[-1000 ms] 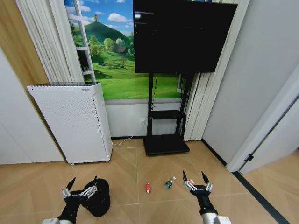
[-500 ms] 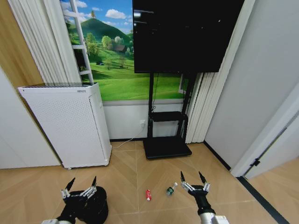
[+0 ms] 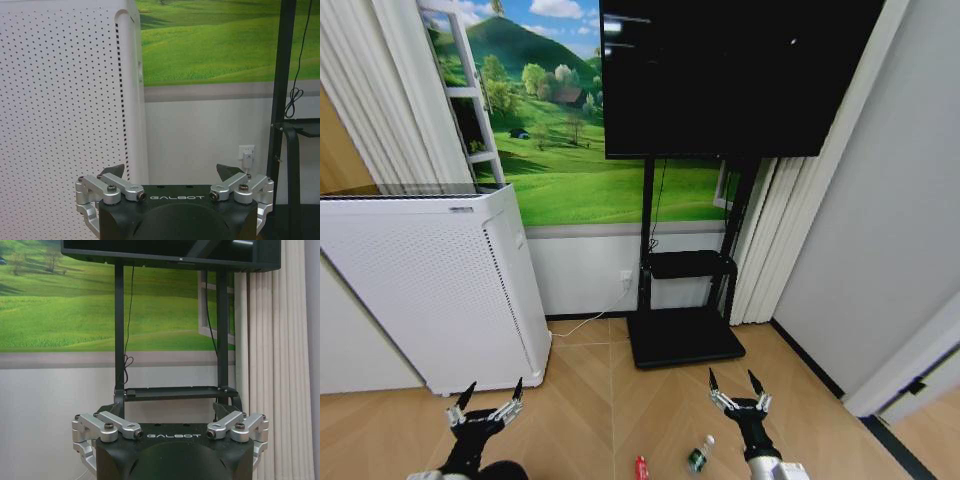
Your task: Pick up the trash bin and place the garbage on the floor into it.
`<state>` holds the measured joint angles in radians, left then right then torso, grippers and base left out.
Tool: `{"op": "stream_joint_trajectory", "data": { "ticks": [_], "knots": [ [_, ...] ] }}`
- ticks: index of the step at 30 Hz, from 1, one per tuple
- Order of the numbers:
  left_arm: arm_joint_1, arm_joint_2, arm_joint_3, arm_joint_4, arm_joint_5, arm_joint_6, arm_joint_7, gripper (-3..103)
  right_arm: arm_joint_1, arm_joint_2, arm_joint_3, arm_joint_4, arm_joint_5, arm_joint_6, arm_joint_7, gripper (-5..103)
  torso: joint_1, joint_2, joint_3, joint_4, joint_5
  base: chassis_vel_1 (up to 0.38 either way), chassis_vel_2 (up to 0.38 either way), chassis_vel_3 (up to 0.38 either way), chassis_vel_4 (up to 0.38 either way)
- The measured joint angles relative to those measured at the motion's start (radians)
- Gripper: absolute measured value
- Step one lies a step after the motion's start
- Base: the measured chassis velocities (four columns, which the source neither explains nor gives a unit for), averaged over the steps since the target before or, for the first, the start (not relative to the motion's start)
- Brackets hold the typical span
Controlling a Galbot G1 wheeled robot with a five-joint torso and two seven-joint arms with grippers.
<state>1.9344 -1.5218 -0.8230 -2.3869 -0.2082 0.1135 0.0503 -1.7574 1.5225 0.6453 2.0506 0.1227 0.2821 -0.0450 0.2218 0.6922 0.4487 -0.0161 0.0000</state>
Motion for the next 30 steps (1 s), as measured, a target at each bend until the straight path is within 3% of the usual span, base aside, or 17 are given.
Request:
{"op": "stream_joint_trajectory", "data": {
  "ticks": [10,11,13,14,16,20,22,24,26,27,28,30],
  "knots": [
    [0.007,0.000,-0.014,0.020,0.009,0.014,-0.003,100,-0.014,-0.003,0.007,-0.002,-0.007,0.011,0.003,100,-0.002,0.001,-0.001,-0.0002,-0.0001,0.023,-0.003,-0.010,0.024],
    [0.018,0.008,-0.033,0.036,0.009,0.049,-0.031,103,-0.013,-0.005,0.007,-0.007,-0.007,0.011,0.009,100,-0.002,0.001,-0.001,-0.0002,0.0000,0.000,0.000,0.000,0.000],
    [0.043,0.014,-0.059,0.056,-0.022,0.111,-0.070,99,-0.008,-0.006,0.007,-0.015,-0.007,0.011,0.022,100,-0.002,0.001,-0.001,-0.0001,-0.0003,0.000,0.000,0.000,0.000],
    [0.043,0.014,-0.059,0.056,-0.022,0.111,-0.070,99,-0.008,-0.006,0.007,-0.015,-0.007,0.011,0.022,100,-0.002,0.001,-0.001,-0.0001,-0.0003,0.000,0.000,0.000,0.000],
    [0.085,0.015,-0.084,0.073,-0.083,0.176,-0.094,98,0.005,-0.007,0.009,-0.025,-0.006,0.007,0.039,100,-0.002,0.001,-0.001,-0.0001,0.0002,0.000,0.000,0.000,0.000],
    [0.139,0.009,-0.123,0.112,-0.141,0.193,-0.106,99,0.028,-0.010,0.012,-0.043,0.002,-0.004,0.061,100,-0.001,0.001,0.000,-0.0001,-0.0002,0.000,0.000,0.000,0.000],
    [0.155,0.007,-0.147,0.127,-0.152,0.166,-0.094,99,0.036,-0.011,0.013,-0.050,0.006,-0.008,0.071,100,-0.001,0.001,0.000,0.0001,0.0000,0.000,0.000,0.000,0.000],
    [0.168,0.006,-0.196,0.150,-0.161,0.048,-0.050,99,0.048,-0.010,0.012,-0.068,0.011,-0.012,0.086,100,-0.001,0.001,0.000,0.0001,-0.0002,0.000,0.000,0.000,0.000],
    [0.155,0.004,-0.233,0.162,-0.162,-0.116,-0.005,100,0.053,-0.005,0.007,-0.087,0.011,-0.008,0.091,100,-0.001,0.001,0.000,0.0002,0.0001,0.000,0.000,0.000,0.000],
    [0.155,0.004,-0.233,0.162,-0.162,-0.116,-0.005,100,0.053,-0.005,0.007,-0.087,0.011,-0.008,0.091,100,-0.001,0.001,0.000,0.0002,0.0001,0.000,0.000,0.000,0.000],
    [0.136,0.003,-0.247,0.166,-0.146,-0.179,0.014,101,0.054,-0.001,0.003,-0.093,0.010,-0.003,0.092,100,-0.001,0.001,0.000,0.0000,0.0000,0.000,0.000,0.000,0.000],
    [0.092,0.002,-0.257,0.166,-0.100,-0.251,0.031,100,0.053,0.007,-0.003,-0.100,0.005,0.003,0.091,100,-0.001,0.000,0.000,-0.0002,0.0000,0.000,0.000,0.000,0.000]
  ]
}}
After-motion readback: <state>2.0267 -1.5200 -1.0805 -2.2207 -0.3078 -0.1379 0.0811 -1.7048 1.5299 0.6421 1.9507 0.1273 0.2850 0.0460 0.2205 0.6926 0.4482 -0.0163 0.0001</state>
